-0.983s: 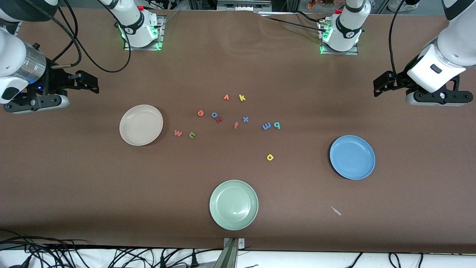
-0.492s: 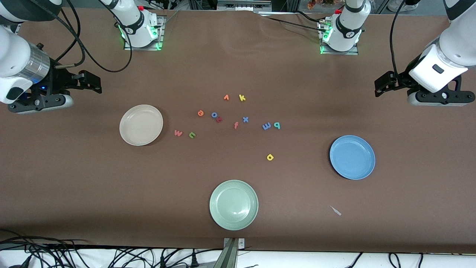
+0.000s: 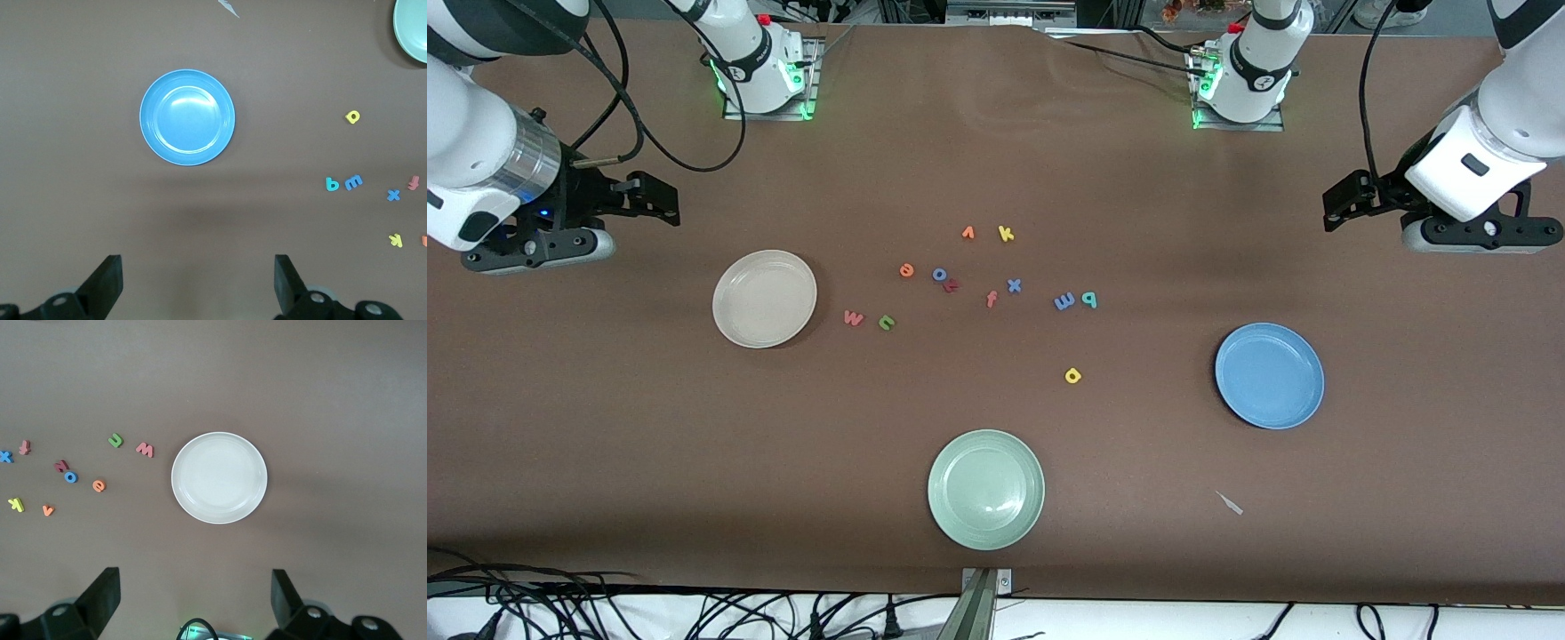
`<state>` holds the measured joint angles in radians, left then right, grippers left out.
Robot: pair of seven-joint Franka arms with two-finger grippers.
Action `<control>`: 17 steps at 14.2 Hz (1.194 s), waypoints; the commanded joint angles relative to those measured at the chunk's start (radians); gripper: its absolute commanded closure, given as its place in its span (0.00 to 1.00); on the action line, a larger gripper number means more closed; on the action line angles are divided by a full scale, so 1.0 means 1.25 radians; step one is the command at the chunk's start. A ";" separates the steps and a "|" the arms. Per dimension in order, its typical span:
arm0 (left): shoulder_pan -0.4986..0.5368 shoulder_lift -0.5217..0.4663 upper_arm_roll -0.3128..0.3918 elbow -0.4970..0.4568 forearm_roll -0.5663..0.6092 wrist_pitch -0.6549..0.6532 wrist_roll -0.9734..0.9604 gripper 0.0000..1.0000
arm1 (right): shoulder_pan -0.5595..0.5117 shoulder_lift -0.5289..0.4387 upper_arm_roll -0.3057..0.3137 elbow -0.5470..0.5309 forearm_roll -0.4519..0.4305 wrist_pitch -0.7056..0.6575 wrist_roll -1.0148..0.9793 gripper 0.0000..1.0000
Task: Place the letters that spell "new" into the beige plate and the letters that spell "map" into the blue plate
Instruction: 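Reach the right gripper toward the pink w beside the white plate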
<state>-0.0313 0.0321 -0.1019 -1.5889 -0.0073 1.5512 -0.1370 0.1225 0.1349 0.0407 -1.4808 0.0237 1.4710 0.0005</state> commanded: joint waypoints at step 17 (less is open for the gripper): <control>-0.007 0.011 -0.002 0.028 0.014 -0.016 0.008 0.00 | 0.107 0.092 0.096 -0.342 -0.040 0.541 0.326 0.00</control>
<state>-0.0344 0.0328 -0.1038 -1.5861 -0.0073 1.5512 -0.1370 0.2454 0.2248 0.1610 -1.8950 0.0083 2.0969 0.3525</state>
